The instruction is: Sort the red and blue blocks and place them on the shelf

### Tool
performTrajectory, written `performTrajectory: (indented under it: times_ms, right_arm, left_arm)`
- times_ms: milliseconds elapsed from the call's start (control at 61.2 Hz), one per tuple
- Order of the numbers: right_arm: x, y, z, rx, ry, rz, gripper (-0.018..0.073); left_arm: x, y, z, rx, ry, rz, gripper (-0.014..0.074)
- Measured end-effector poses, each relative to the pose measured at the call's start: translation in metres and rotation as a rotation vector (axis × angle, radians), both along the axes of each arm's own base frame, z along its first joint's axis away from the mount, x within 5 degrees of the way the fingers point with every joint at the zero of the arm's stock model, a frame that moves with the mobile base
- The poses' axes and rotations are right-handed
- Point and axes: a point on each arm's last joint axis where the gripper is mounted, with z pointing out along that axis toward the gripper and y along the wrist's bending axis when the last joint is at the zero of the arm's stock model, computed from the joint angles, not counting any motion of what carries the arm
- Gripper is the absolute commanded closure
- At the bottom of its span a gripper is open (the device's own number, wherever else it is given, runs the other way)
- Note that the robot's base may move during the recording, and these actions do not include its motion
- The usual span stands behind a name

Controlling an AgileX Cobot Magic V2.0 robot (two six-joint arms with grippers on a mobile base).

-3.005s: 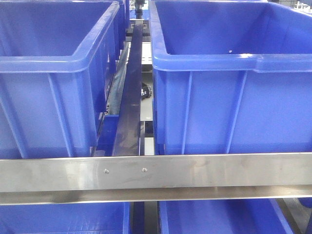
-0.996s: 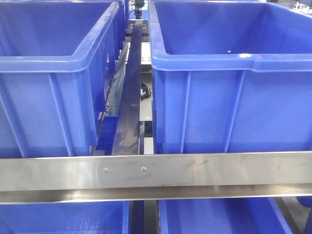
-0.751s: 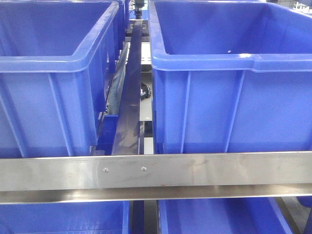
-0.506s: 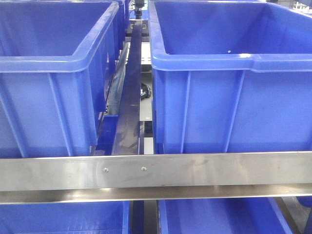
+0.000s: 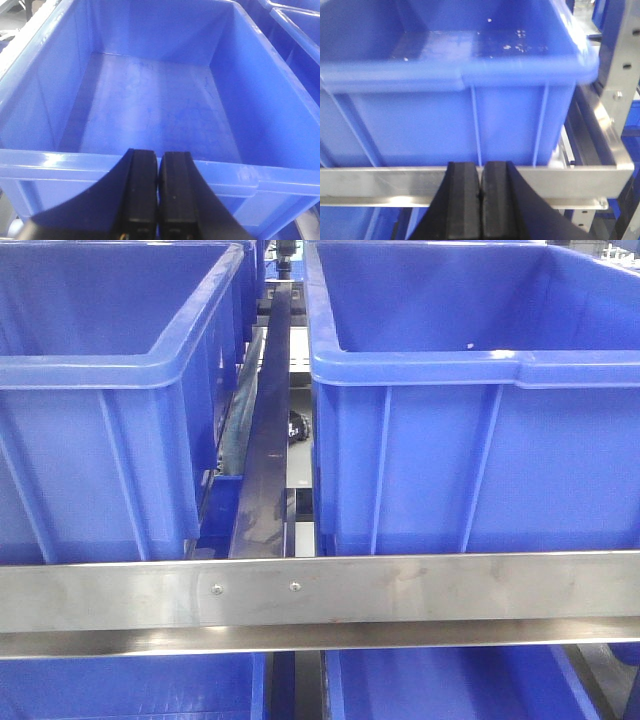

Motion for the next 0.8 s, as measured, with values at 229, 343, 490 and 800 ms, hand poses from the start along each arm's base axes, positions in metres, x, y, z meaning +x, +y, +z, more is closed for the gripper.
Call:
performTrajectory:
  times_ms: [229,343,490,800]
  right_arm:
    - [0.0025,-0.0006,-0.0098,0.019,-0.033,-0.011,0.0504]
    - [0.0026,-0.0008,-0.0087,0.022,-0.045,-0.013,0.0504]
    - [0.0026,-0.0007,-0.0087,0.023,-0.045,-0.013,0.0504]
    - [0.0025,-0.0024,-0.0110,-0.016,-0.023,-0.026,0.0504]
  left_arm:
    - [0.0000,0.0000,0.0000,0.000,0.000,0.000,0.0464]
    - [0.0000,0.0000,0.0000,0.000,0.000,0.000,0.0464]
    - [0.0000,0.0000,0.0000,-0.002,0.000,0.000,0.0464]
    - [0.0000,0.0000,0.0000,-0.002,0.000,0.000,0.0464]
